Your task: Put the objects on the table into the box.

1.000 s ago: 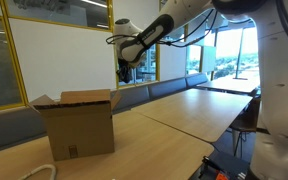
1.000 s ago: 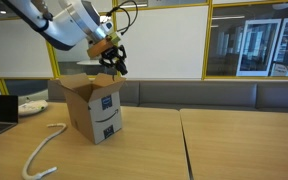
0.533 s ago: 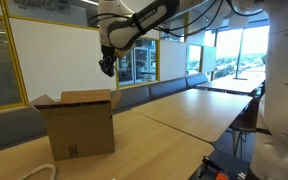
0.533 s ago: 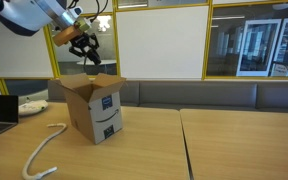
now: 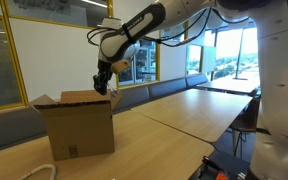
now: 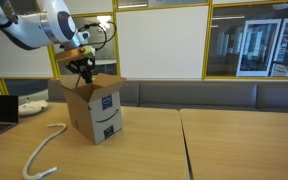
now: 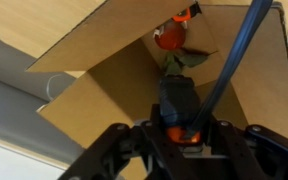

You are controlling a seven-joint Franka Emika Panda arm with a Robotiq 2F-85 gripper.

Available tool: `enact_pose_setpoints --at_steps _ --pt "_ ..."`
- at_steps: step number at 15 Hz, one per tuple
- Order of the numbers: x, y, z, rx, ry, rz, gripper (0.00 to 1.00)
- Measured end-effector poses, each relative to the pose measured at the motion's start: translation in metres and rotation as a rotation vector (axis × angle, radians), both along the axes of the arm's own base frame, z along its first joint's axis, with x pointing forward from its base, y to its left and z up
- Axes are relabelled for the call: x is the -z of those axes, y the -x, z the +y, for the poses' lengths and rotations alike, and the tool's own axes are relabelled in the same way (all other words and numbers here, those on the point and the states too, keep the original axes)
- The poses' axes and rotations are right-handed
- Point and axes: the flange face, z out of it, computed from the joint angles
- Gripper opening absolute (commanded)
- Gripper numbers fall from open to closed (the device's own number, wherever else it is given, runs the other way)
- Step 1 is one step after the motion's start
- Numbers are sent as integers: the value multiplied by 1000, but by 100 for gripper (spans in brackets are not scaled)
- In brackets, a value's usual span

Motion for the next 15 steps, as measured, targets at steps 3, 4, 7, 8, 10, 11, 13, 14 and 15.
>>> enact_pose_setpoints --at_steps 3,4,7,8,10,11,13,14,15 --pt "48 -17 -3 -17 -41 91 14" --pt "62 -24 -3 -20 -48 113 14" --pt "90 -41 -4 -15 -46 167 70" --pt "95 -47 -4 -12 -44 183 79" --pt "101 -56 -4 -7 -39 210 94" --pt "103 -60 -4 -4 -36 223 99" --pt "105 -66 -4 2 -30 249 100" --pt "107 -69 -6 6 -25 266 100" --pt "108 -71 -8 12 -15 283 100"
